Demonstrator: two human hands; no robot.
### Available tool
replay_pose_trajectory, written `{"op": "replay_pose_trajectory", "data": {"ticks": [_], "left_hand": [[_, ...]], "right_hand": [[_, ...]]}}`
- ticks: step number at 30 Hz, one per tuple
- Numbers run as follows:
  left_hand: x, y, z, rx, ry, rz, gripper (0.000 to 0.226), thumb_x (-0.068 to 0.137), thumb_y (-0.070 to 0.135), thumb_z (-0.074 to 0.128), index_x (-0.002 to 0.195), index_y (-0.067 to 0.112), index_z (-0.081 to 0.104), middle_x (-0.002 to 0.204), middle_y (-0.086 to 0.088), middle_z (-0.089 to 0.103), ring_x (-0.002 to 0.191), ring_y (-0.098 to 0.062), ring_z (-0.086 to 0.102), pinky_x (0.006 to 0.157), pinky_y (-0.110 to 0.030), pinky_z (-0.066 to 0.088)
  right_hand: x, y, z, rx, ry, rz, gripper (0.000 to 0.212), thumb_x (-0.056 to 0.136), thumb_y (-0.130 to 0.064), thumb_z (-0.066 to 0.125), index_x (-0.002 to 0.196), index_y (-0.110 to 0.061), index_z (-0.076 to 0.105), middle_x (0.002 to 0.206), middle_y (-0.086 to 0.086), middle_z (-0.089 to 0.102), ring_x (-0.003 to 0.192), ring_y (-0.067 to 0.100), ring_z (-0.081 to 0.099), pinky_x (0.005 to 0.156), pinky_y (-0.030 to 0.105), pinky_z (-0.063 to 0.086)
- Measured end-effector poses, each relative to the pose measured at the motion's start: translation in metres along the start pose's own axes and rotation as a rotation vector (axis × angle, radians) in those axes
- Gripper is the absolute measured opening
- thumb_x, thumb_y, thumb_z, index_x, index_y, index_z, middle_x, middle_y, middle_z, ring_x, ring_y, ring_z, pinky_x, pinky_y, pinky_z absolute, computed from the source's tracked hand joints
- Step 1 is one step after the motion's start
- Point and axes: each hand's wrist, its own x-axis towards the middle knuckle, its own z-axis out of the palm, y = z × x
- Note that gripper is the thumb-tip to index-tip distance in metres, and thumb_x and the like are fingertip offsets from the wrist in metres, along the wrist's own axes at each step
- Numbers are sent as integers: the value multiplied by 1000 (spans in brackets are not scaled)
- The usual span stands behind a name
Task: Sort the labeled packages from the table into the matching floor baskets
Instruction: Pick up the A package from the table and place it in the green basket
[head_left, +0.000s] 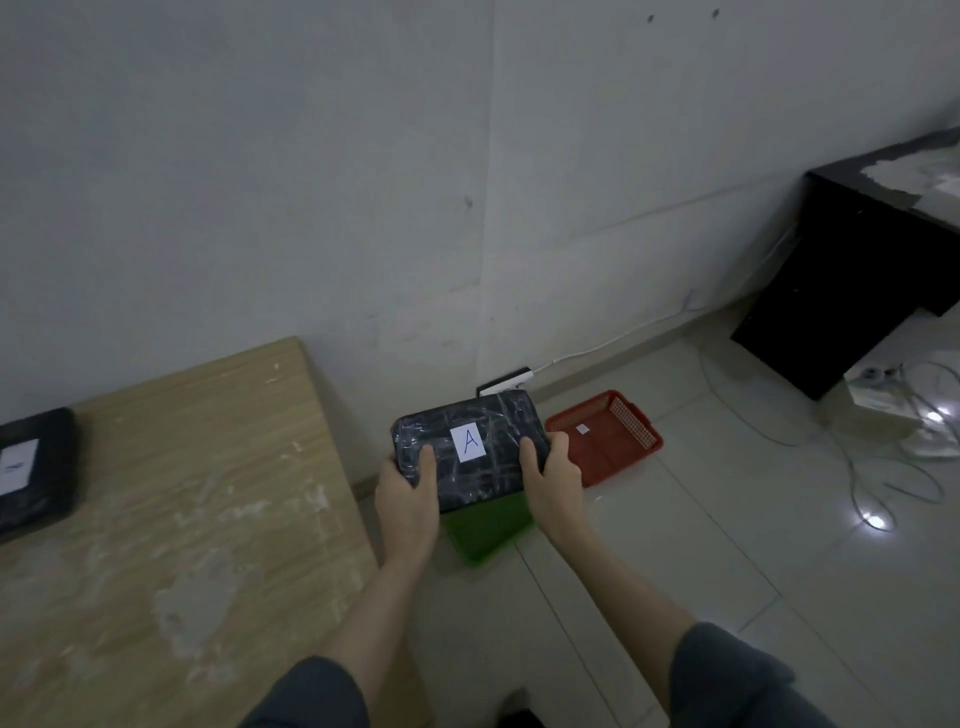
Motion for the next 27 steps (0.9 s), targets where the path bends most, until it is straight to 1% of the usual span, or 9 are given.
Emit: {"op": "replay_pose_trajectory", "data": {"ticks": [3, 7, 10, 14, 18, 21, 23, 25, 27], "left_hand": [[19, 1, 40, 8, -11, -48, 23, 91, 39, 51, 96, 17, 49, 89, 2, 57, 83, -15, 52, 70, -25, 36], [42, 0, 90, 40, 3, -97, 25, 91, 40, 50, 97, 16, 50, 94, -1, 57, 87, -17, 53, 72, -25, 40], [61, -13, 124, 123, 43, -146, 37, 92, 39, 49, 106, 6, 55, 101, -7, 53, 92, -17, 48, 82, -29, 38], [87, -51, 177, 205, 94, -224, 44, 93, 37, 47, 115, 0, 54, 116, -16, 51, 96, -17, 45, 87, -24, 33], [119, -116, 235, 205, 135, -312, 49, 93, 37, 48, 121, -2, 52, 124, -20, 49, 113, -31, 50, 94, -34, 40], [141, -183, 277, 152, 164, -379, 47, 92, 35, 51, 118, -3, 55, 121, -21, 51, 110, -32, 52, 90, -34, 42], [154, -233, 303, 132, 175, -386, 43, 92, 35, 51, 116, -1, 56, 111, -15, 51, 105, -30, 54, 85, -30, 40], [170, -288, 326, 144, 170, -384, 42, 92, 36, 51, 116, 2, 57, 108, -11, 52, 104, -28, 54, 85, -30, 41], [186, -345, 346, 158, 149, -383, 40, 92, 37, 51, 115, 6, 58, 115, -13, 57, 106, -28, 55, 90, -34, 46]], "right_hand": [[41, 13, -10, -15, -30, 39, 22, 96, -37, 41, 91, -16, 41, 74, -3, 56, 60, 10, 54, 45, 24, 37], [96, 35, -19, -40, -113, 57, 23, 96, -38, 41, 93, -15, 41, 75, -2, 57, 63, 12, 55, 50, 29, 41], [136, 59, -18, -45, -179, 76, 22, 96, -37, 41, 93, -15, 41, 78, -2, 57, 65, 10, 55, 48, 26, 39], [191, 114, -2, -58, -259, 92, 20, 95, -37, 42, 93, -17, 40, 80, -1, 57, 64, 10, 54, 48, 21, 35], [247, 190, 28, -104, -338, 75, 19, 95, -37, 43, 91, -18, 40, 78, -2, 58, 64, 8, 56, 45, 17, 34], [285, 254, 54, -149, -390, 37, 21, 95, -36, 44, 86, -18, 40, 70, -4, 55, 58, 6, 52, 41, 16, 35], [307, 303, 76, -182, -426, 22, 21, 95, -35, 45, 84, -19, 38, 71, -4, 55, 60, 5, 52, 42, 15, 35], [326, 354, 104, -212, -459, 26, 20, 95, -36, 45, 85, -20, 38, 76, -3, 56, 66, 12, 56, 45, 13, 33], [342, 407, 135, -247, -498, 46, 20, 95, -36, 45, 93, -17, 41, 86, 0, 57, 76, 20, 59, 58, 26, 42]]}}
